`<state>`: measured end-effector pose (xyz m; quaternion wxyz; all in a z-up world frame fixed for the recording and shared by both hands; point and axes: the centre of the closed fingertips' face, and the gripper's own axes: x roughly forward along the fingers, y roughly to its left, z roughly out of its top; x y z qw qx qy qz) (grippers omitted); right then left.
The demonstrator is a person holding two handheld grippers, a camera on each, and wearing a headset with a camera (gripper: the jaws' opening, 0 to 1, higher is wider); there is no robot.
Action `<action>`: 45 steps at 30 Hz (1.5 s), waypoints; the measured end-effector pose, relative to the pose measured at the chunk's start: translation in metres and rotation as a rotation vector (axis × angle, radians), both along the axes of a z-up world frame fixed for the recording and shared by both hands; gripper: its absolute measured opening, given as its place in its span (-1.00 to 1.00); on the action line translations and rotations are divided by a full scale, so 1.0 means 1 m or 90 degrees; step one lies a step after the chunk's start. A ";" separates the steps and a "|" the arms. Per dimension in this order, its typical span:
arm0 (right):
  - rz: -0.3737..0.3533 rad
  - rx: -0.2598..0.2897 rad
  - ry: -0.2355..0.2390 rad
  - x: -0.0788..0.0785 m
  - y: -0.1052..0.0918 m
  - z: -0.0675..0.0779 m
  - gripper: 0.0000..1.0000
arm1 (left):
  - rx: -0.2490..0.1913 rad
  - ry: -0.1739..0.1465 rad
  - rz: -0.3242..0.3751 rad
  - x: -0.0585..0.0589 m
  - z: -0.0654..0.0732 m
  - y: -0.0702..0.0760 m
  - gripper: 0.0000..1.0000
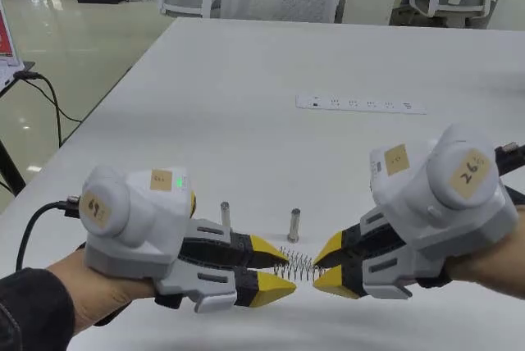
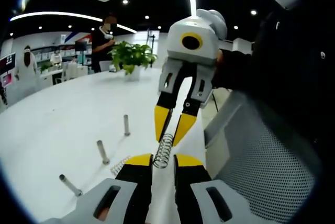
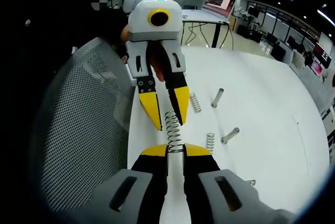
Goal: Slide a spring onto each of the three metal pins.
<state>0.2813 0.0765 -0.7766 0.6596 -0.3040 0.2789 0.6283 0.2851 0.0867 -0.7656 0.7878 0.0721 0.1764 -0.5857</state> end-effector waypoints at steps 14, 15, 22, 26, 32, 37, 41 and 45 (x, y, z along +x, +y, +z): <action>0.007 -0.001 -0.014 0.000 -0.001 0.000 -0.85 | 0.001 -0.003 -0.005 -0.001 0.000 -0.001 -0.93; 0.006 0.000 -0.013 0.000 -0.001 0.000 -0.85 | 0.001 -0.005 -0.005 -0.001 0.000 -0.001 -0.93; -0.007 0.005 -0.003 0.001 0.000 0.001 -0.84 | -0.005 -0.002 -0.008 -0.002 0.002 0.000 -0.94; -0.012 0.005 0.002 0.000 0.000 0.000 -0.84 | -0.007 0.000 -0.010 -0.003 0.003 0.000 -0.95; -0.013 0.011 0.012 -0.001 0.001 -0.001 -0.80 | -0.012 -0.001 -0.015 -0.003 0.004 0.000 -0.95; -0.007 0.008 0.016 -0.003 0.002 -0.004 -0.80 | -0.019 0.000 -0.022 -0.005 0.006 -0.002 -0.95; -0.005 0.006 0.021 -0.004 0.002 -0.006 -0.80 | -0.034 0.000 -0.026 -0.007 0.012 -0.004 -0.95; -0.004 0.003 0.023 -0.004 0.001 -0.008 -0.82 | -0.041 0.001 -0.029 -0.008 0.014 -0.005 -0.95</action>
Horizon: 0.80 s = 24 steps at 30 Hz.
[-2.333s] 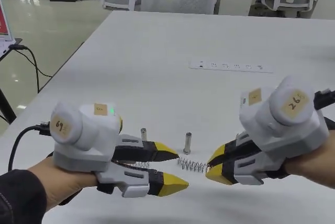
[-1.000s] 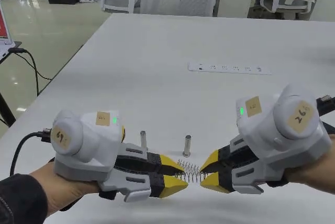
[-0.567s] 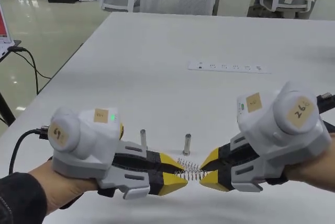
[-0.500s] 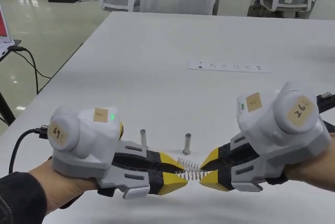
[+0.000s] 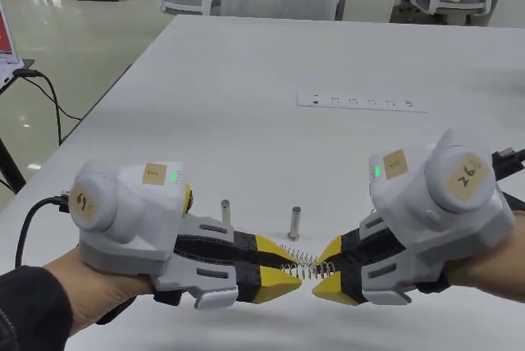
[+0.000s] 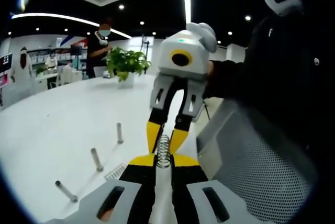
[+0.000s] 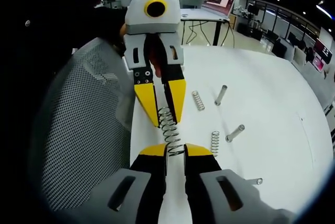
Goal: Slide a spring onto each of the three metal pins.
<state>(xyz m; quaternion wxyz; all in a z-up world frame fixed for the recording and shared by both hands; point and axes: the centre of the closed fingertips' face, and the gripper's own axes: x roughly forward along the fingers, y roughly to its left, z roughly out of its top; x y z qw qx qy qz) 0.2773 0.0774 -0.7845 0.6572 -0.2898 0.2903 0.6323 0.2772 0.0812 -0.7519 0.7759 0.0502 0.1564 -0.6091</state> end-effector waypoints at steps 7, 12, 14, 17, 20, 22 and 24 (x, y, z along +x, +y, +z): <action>0.004 0.002 -0.004 0.000 0.000 0.001 -0.83 | -0.003 0.001 -0.001 0.000 0.000 0.000 -0.95; 0.001 0.007 -0.005 0.000 0.000 0.004 -0.84 | -0.003 0.002 0.001 0.000 0.000 0.000 -0.95; -0.001 0.012 -0.006 0.000 0.000 0.007 -0.84 | -0.004 0.001 0.002 0.000 0.000 0.000 -0.95; -0.003 0.023 -0.002 0.000 0.001 0.011 -0.84 | 0.000 0.005 0.003 -0.001 -0.002 0.001 -0.95; 0.000 0.024 -0.002 -0.001 0.002 0.014 -0.84 | 0.005 0.005 0.001 -0.002 -0.004 0.001 -0.95; 0.003 0.019 -0.008 -0.001 0.003 0.014 -0.84 | 0.007 0.002 0.000 -0.002 -0.004 0.001 -0.95; 0.003 0.020 -0.008 -0.002 0.003 0.016 -0.84 | 0.008 0.001 0.000 -0.002 -0.004 0.001 -0.95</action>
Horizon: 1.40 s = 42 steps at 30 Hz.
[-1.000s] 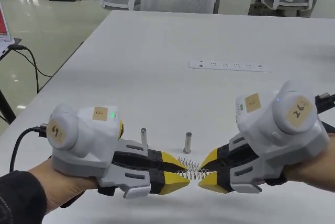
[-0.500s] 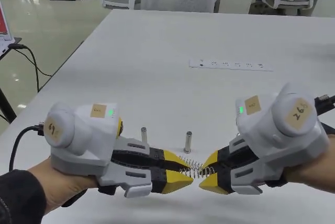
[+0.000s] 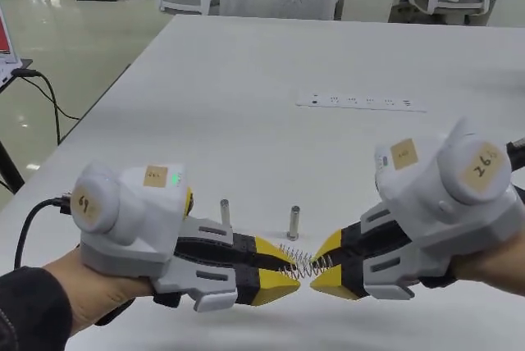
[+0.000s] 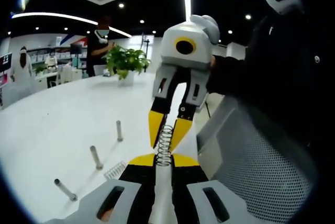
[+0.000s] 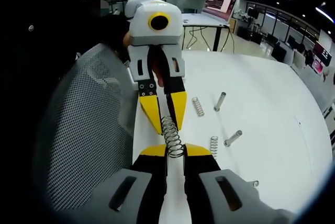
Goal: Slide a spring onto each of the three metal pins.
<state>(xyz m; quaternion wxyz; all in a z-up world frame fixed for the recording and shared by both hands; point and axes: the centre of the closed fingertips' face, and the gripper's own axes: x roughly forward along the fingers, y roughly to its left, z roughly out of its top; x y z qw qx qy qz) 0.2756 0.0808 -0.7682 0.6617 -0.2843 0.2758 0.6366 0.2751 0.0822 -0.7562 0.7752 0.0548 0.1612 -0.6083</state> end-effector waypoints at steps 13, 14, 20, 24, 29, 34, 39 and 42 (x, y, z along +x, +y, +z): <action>0.016 -0.004 -0.008 -0.006 0.006 0.009 -0.85 | 0.012 -0.003 -0.006 -0.001 -0.004 0.000 -0.94; 0.017 -0.004 -0.008 -0.006 0.007 0.010 -0.85 | 0.013 -0.003 -0.007 -0.002 -0.004 -0.001 -0.94; 0.027 -0.005 -0.010 -0.010 0.012 0.012 -0.85 | 0.021 -0.003 -0.007 -0.002 -0.007 0.000 -0.94; 0.031 -0.008 -0.010 -0.012 0.013 0.013 -0.85 | 0.025 -0.004 -0.009 -0.002 -0.009 0.000 -0.94; 0.038 -0.018 -0.016 -0.014 0.015 0.014 -0.85 | 0.026 -0.002 -0.011 -0.003 -0.010 -0.001 -0.94; 0.044 -0.027 -0.022 -0.015 0.016 0.013 -0.85 | 0.029 -0.002 -0.013 -0.003 -0.010 -0.002 -0.93; 0.050 -0.025 -0.023 -0.017 0.020 0.015 -0.85 | 0.031 -0.003 -0.016 -0.004 -0.011 -0.003 -0.93; 0.053 -0.026 -0.025 -0.017 0.022 0.016 -0.85 | 0.032 -0.003 -0.017 -0.004 -0.011 -0.003 -0.93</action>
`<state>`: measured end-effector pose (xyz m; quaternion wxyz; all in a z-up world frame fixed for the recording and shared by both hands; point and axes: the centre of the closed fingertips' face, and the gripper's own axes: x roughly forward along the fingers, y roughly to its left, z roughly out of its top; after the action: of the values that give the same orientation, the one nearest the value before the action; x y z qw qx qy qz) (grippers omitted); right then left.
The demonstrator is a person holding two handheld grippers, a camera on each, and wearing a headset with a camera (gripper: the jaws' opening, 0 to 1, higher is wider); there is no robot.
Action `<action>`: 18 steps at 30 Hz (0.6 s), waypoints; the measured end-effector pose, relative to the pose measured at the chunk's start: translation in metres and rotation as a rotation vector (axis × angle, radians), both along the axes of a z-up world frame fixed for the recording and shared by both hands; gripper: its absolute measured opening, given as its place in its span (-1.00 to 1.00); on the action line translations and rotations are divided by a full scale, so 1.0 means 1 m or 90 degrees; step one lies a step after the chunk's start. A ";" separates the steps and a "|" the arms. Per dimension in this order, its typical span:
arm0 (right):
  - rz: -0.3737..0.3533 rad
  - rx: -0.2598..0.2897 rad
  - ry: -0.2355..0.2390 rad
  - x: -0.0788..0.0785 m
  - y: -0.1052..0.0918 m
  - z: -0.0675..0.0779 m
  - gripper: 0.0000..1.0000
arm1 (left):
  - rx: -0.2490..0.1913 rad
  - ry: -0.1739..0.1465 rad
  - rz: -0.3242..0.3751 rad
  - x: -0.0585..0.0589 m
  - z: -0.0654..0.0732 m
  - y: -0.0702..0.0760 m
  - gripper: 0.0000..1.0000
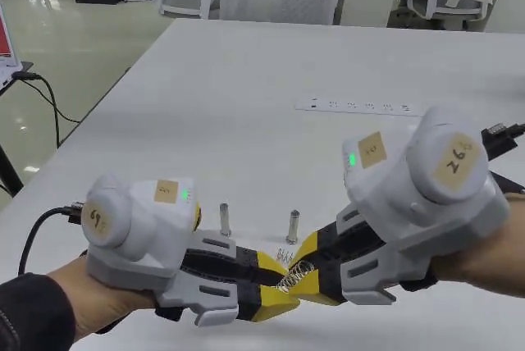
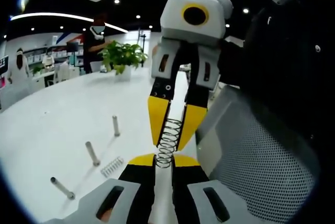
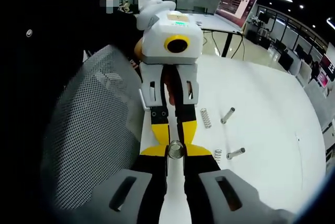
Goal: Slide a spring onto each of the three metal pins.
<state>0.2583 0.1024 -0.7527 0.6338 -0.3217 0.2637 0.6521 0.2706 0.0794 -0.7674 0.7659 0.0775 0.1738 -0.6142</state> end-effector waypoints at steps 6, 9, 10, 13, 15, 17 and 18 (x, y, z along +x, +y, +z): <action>0.000 -0.003 -0.001 0.001 0.000 -0.001 -0.85 | 0.002 0.000 0.001 0.000 -0.001 0.001 -0.93; 0.000 -0.004 -0.001 0.001 0.000 -0.002 -0.85 | 0.002 0.000 0.003 0.001 -0.001 0.001 -0.93; -0.001 -0.004 0.000 0.002 0.000 -0.002 -0.85 | 0.002 0.000 0.004 0.002 -0.002 0.001 -0.93; -0.002 -0.003 0.002 0.002 0.001 -0.002 -0.85 | 0.001 0.003 0.007 0.002 -0.002 0.001 -0.92; -0.003 -0.004 0.002 0.002 0.001 -0.003 -0.85 | 0.002 0.005 0.007 0.002 -0.002 0.001 -0.91; -0.005 -0.008 0.001 0.003 0.000 -0.004 -0.85 | 0.002 0.007 0.008 0.001 -0.003 0.001 -0.88; -0.006 -0.011 0.000 0.004 -0.001 -0.005 -0.85 | 0.002 0.007 0.009 0.002 -0.003 0.001 -0.86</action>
<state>0.2625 0.1011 -0.7574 0.6342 -0.3260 0.2705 0.6468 0.2723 0.0805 -0.7704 0.7690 0.0739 0.1795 -0.6090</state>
